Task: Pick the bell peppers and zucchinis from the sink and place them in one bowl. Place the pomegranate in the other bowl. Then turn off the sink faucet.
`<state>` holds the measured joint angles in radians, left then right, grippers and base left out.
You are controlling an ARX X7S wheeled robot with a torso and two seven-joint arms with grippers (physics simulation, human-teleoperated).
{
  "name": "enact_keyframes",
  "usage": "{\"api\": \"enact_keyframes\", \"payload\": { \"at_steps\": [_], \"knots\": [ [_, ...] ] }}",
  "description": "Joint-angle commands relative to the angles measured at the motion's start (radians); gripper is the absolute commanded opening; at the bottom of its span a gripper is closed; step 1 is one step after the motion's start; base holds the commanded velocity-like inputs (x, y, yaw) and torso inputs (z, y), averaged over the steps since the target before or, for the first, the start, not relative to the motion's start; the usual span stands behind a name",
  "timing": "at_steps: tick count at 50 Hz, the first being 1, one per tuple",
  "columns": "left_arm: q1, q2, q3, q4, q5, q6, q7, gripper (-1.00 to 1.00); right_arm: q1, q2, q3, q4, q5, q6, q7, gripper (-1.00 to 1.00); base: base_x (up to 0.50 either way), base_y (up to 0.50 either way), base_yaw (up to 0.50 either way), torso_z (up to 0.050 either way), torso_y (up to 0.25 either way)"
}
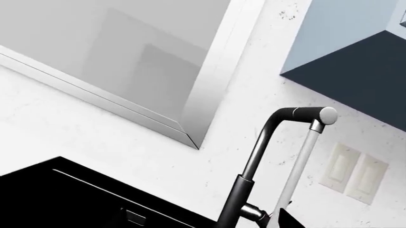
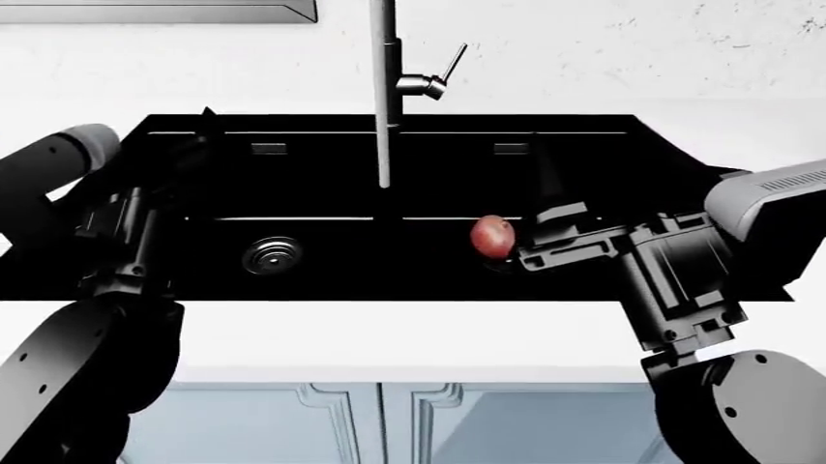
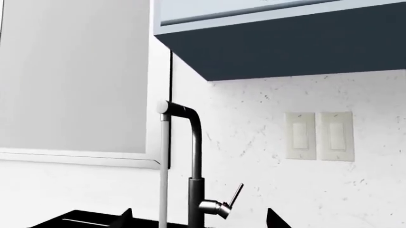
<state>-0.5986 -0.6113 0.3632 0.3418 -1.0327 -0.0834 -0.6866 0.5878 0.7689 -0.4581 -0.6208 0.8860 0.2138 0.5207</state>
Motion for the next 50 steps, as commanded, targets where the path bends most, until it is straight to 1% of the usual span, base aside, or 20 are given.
{"api": "enact_keyframes", "payload": {
  "at_steps": [1,8,10,14,18,21,25,28,32,34,38,41,50],
  "knots": [
    [-0.008,-0.003,0.002,-0.001,0.002,-0.012,-0.013,1.0,-0.012,0.002,0.013,0.003,0.01,-0.021,-0.008,1.0,0.0,0.0,0.0,0.0,0.0],
    [-0.003,0.001,-0.011,-0.006,-0.006,0.004,-0.008,1.0,-0.007,0.0,0.016,0.014,0.022,-0.014,-0.003,1.0,0.0,0.0,0.0,0.0,0.0],
    [-0.022,0.006,-0.007,-0.028,-0.008,-0.011,-0.017,1.0,0.017,-0.003,0.02,0.038,0.05,0.004,-0.002,1.0,0.0,0.0,0.0,0.0,0.0],
    [-0.144,0.039,0.03,-0.134,-0.006,-0.091,-0.026,1.0,0.175,-0.026,0.006,0.158,0.133,0.12,-0.023,1.0,0.0,0.0,0.0,0.0,0.0],
    [-0.312,0.111,0.079,-0.329,0.015,-0.171,-0.005,1.0,0.377,-0.11,-0.047,0.443,0.163,0.239,-0.128,1.0,0.0,0.0,0.0,0.0,0.0],
    [-0.438,0.187,0.112,-0.541,0.073,-0.188,0.011,1.0,0.52,-0.194,-0.083,0.721,0.136,0.279,-0.231,1.0,0.0,0.0,0.0,0.0,0.0],
    [-0.586,0.283,0.142,-0.843,0.149,-0.17,0.06,1.0,0.663,-0.286,-0.119,1.032,0.08,0.28,-0.344,1.0,0.0,0.0,0.0,0.0,0.0],
    [-0.718,0.374,0.154,-1.157,0.193,-0.114,0.164,1.0,0.764,-0.359,-0.146,1.274,0.023,0.249,-0.423,1.0,0.0,0.0,0.0,0.0,0.0],
    [-0.921,0.498,0.155,-1.631,0.239,0.003,0.32,1.0,0.924,-0.486,-0.185,1.706,-0.06,0.159,-0.566,1.0,0.0,0.0,0.0,0.0,0.0],
    [-0.943,0.502,0.13,-1.65,0.263,-0.02,0.309,1.0,0.997,-0.549,-0.191,1.922,-0.092,0.093,-0.629,1.0,0.0,0.0,0.0,0.0,0.0],
    [-0.958,0.504,0.037,-1.65,0.343,-0.042,0.305,1.0,0.991,-0.552,-0.12,1.929,-0.155,0.12,-0.599,1.0,0.05,0.0,0.0,0.0,0.0],
    [-0.961,0.501,-0.055,-1.65,0.415,-0.06,0.287,1.0,0.982,-0.559,-0.042,1.929,-0.232,0.144,-0.569,1.0,0.49,0.0,0.0,0.0,0.0],
    [-0.96,0.51,-0.281,-1.65,0.644,-0.094,0.34,1.0,0.963,-0.583,0.164,1.929,-0.473,0.176,-0.617,1.0,0.5,0.0,0.0,0.0,0.0]
  ]
}}
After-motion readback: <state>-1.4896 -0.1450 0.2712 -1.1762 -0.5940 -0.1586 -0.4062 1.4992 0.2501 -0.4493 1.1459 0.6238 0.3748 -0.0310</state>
